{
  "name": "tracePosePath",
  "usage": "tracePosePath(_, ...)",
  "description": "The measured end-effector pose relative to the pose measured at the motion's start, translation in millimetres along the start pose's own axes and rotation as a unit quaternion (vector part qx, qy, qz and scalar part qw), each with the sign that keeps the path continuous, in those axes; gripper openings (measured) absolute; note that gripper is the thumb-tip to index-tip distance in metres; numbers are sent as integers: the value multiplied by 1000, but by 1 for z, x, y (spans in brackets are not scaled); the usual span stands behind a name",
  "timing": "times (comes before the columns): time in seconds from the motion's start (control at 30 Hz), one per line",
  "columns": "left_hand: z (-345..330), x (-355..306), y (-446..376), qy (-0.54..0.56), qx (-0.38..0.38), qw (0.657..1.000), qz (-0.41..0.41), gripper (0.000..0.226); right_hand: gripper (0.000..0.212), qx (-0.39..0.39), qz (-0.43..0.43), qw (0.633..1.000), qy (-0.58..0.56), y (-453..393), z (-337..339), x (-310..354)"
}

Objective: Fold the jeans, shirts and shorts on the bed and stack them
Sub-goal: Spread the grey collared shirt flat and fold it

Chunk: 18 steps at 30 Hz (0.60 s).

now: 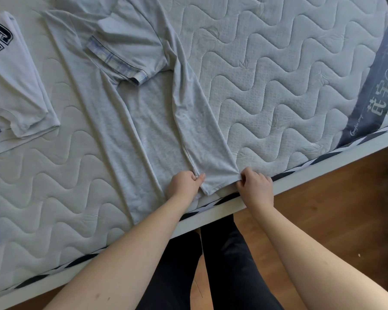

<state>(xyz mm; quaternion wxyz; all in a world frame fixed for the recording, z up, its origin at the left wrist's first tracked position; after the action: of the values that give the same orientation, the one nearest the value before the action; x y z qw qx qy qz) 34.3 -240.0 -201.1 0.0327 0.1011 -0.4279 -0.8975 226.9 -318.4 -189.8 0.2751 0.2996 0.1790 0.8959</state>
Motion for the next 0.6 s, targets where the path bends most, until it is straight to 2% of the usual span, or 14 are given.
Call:
tracePosePath(0.1, 10, 4, -5, 17, -44, 999, -14, 51, 15, 30, 39, 998, -32, 0, 5, -3)
tracePosePath(0.17, 23, 7, -11, 39, -88, 995, -31, 49, 23, 42, 56, 996, -58, 4, 10, -6)
tracePosePath(0.27, 51, 11, -29, 122, -141, 981, -48, 40, 28, -9, 32, 992, -125, 1, 18, -3)
tracePosePath(0.33, 74, 13, -51, 197, -164, 966, -24, 31, 26, -53, 35, 987, -145, -11, 22, 14)
tracePosePath(0.43, 119, 14, -89, 398, -177, 900, 22, 19, 22, -58, 92, 984, -144, -42, 21, 55)
tracePosePath(0.47, 137, 14, -103, 441, -192, 876, 36, 20, 23, -48, 112, 983, -140, -54, 20, 70)
tracePosePath(0.53, 175, 17, -130, 473, -215, 851, 70, 29, 29, -25, 147, 981, -124, -77, 16, 99)
tracePosePath(0.6, 208, 18, -153, 538, -170, 818, 113, 35, 38, -4, 172, 980, -96, -99, 12, 124)
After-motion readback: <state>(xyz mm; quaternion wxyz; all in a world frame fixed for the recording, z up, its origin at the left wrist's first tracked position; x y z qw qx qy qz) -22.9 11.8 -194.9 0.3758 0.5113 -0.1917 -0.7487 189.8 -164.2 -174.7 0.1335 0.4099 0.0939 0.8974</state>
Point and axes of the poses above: each hand's wrist, its own y-axis away from the middle knuckle, its own z-axis out of the back of the hand, x = y × z, the point moved 2 cm from there along -y, towards the middle knuckle, and after that the axes turned 15 degrees about -y, right-handed, at the moved point
